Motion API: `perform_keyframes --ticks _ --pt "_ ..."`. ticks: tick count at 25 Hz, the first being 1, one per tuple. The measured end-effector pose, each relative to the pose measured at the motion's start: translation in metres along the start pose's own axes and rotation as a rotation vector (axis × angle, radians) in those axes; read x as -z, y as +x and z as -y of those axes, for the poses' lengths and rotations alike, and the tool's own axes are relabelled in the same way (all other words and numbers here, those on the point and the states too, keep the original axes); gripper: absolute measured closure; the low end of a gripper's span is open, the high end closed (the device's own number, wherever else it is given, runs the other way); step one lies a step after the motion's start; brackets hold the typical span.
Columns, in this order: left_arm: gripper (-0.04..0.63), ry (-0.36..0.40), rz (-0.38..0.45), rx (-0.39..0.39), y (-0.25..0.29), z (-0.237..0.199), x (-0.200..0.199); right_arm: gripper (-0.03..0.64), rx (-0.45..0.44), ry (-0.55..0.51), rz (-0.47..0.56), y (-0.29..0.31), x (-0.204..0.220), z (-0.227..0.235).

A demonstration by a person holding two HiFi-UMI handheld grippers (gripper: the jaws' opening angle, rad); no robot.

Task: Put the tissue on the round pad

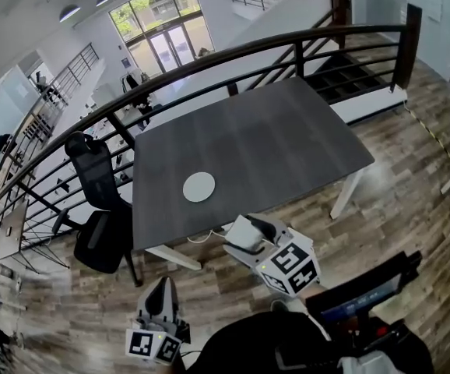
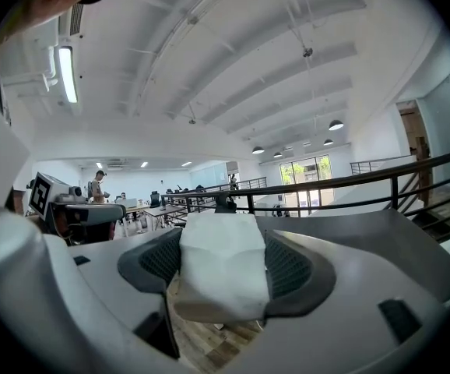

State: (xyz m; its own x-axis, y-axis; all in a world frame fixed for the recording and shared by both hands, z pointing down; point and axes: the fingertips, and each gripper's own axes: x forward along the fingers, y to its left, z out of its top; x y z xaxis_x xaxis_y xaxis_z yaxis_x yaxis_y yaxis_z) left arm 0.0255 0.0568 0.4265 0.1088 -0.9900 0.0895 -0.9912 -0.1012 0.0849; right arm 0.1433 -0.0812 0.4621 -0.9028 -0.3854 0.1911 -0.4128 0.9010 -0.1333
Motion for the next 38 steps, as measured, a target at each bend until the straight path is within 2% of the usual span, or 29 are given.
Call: perform_keyframes --ticks 3,10,17,22,27,32,38 --pt "0.592 0.01 -0.009 -0.001 0.028 0.007 0.004 0.284 -0.009 0.008 0.004 0.002 0.001 0.027" --pt "0.592 0.038 -0.07 0.013 0.024 0.011 0.001 0.284 -0.009 0.042 0.019 0.005 -0.005 0.024" --pt "0.592 0.055 -0.066 0.028 0.028 0.013 -0.001 0.284 -0.028 0.055 0.026 0.007 -0.006 0.021" --pt "0.592 0.038 -0.054 0.048 0.041 0.01 -0.003 0.283 -0.016 0.056 0.017 0.008 -0.011 0.025" --pt "0.592 0.01 -0.025 0.083 0.067 -0.025 -0.01 0.284 0.018 0.054 0.005 0.038 -0.018 0.031" --pt "0.592 -0.024 0.031 0.161 0.093 -0.069 -0.024 0.284 0.059 0.057 -0.001 0.089 -0.025 0.034" --pt "0.592 0.013 -0.026 0.151 0.103 -0.122 -0.018 0.284 0.098 0.076 -0.012 0.125 -0.034 0.033"
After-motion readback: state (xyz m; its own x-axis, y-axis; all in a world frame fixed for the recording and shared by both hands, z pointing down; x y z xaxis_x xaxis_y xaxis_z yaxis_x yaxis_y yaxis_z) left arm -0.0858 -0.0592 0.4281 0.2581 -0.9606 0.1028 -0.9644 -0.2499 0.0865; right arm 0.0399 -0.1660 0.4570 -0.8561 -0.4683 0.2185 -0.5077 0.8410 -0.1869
